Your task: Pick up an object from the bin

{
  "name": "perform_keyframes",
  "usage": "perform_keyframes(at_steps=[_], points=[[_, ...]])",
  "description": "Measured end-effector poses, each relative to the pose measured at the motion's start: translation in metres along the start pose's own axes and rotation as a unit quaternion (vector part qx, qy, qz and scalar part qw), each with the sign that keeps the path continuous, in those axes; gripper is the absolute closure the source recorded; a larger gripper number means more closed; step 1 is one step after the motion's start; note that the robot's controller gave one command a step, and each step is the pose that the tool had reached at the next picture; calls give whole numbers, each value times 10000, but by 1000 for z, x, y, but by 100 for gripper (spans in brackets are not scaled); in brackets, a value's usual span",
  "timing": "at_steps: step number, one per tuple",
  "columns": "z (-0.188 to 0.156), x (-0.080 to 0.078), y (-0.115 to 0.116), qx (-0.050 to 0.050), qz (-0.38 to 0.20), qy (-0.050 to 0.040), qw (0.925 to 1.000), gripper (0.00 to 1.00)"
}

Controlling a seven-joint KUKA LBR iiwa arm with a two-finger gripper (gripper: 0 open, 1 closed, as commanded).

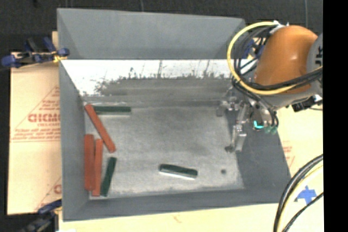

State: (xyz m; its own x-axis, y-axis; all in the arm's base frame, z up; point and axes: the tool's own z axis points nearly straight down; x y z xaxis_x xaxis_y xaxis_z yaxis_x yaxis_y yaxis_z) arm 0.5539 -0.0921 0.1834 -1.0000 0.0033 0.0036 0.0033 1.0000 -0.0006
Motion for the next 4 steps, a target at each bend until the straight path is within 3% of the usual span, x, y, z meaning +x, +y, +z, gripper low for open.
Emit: perform_keyframes(at_steps=[1,2,3,4], points=[[-5,-2,0,6,-11,-39,10000,0],[11,11,3,14,-238,-84,9997,0],[61,41,-5,4,-1461,-41,9893,0],[96,45,16,14,-2052,-30,9787,0]])
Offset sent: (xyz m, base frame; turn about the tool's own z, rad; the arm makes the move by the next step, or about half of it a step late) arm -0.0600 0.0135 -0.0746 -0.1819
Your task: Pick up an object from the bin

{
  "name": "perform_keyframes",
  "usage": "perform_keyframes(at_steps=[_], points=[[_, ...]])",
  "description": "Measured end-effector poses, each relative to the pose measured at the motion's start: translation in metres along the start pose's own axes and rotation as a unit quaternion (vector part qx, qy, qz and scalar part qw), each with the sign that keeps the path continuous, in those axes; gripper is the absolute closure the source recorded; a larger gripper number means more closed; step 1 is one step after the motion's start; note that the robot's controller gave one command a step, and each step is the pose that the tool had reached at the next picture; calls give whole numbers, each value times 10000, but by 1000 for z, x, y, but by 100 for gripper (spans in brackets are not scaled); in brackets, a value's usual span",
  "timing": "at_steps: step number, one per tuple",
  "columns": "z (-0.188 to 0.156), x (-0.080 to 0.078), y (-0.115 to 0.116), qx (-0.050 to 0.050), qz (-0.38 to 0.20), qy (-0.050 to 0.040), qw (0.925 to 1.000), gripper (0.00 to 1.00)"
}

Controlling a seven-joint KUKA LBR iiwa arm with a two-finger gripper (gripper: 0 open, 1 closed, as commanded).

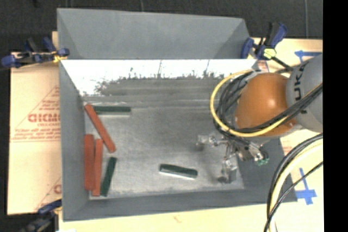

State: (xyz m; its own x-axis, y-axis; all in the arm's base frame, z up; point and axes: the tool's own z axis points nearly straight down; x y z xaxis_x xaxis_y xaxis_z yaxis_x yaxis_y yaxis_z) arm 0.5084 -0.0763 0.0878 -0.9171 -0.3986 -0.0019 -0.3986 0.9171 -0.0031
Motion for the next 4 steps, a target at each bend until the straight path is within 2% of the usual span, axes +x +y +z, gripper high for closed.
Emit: perform_keyframes(at_steps=[1,2,3,4], points=[[8,-31,51,-8,-258,-5,9997,0],[7,-15,72,-14,738,10,9973,100],[7,-15,72,-13,732,10,9973,100],[-149,3,59,-1,979,-17,9952,100]])
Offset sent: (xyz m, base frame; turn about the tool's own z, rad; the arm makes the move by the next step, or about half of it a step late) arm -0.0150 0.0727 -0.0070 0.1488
